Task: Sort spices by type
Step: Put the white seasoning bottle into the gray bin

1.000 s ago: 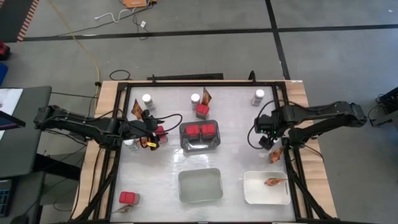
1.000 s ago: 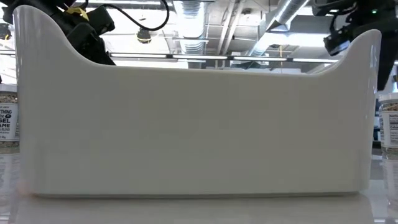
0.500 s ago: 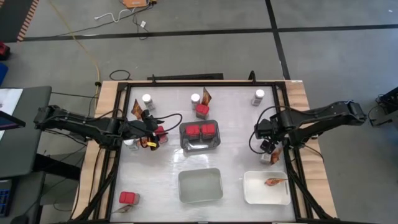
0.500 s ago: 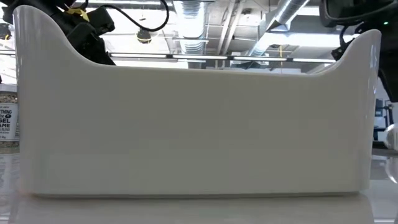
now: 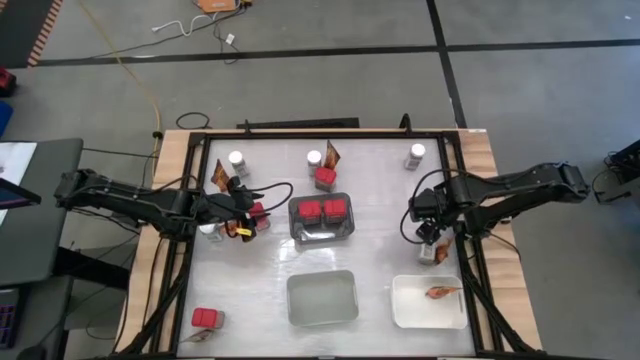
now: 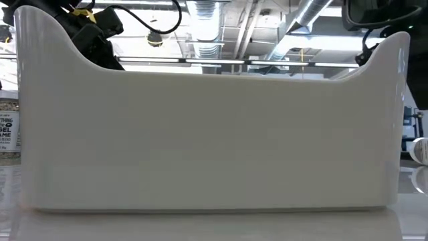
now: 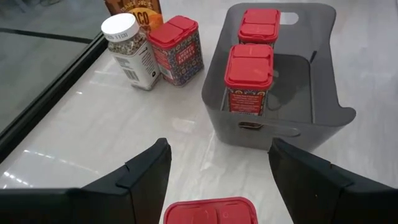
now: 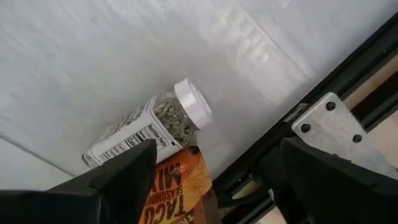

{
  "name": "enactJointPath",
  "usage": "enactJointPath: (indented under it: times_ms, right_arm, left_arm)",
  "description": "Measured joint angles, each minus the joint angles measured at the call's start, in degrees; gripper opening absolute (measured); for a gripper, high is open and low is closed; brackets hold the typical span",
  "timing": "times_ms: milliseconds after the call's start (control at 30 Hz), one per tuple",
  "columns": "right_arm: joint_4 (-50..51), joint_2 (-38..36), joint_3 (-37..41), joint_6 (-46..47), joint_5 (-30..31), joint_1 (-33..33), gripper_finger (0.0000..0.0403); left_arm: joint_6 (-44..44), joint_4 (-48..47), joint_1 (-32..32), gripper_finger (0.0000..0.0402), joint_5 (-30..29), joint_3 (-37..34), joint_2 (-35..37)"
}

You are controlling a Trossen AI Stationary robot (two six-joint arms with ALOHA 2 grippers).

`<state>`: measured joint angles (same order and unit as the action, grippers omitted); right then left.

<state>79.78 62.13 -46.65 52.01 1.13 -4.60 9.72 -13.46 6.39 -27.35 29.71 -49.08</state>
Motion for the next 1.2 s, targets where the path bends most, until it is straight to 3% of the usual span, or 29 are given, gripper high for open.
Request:
enactJointPath:
  times_ms: [133,300,500,800,1000,1200]
  right_arm:
    - [-0.2,0.0,0.0,10.0,-6.0,0.6,0.0372]
    - [-1.9,0.0,0.6,24.4,-6.1,-0.7,0.0372]
    - [-8.3,0.0,2.8,35.3,-6.2,-3.9,0.0372]
    - [-8.6,0.0,3.0,51.8,-6.1,-11.1,0.0372]
    - [-9.4,0.5,3.0,58.9,-4.2,-14.0,0.0372]
    - [-9.8,4.5,3.0,56.9,-4.0,-13.0,0.0372]
  left_arm:
    - [0.0,0.0,0.0,0.0258,0.0,0.0,0.0]
    - [0.0,0.0,0.0,0.0258,0.0,0.0,0.0]
    - [0.0,0.0,0.0,0.0258,0.0,0.0,0.0]
    - [0.0,-0.3,0.0,0.0258,0.0,0.0,0.0]
    - [0.0,-0.4,0.0,0.0258,0.0,0.0,0.0]
    - [0.0,-0.4,0.0,0.0258,0.0,0.0,0.0]
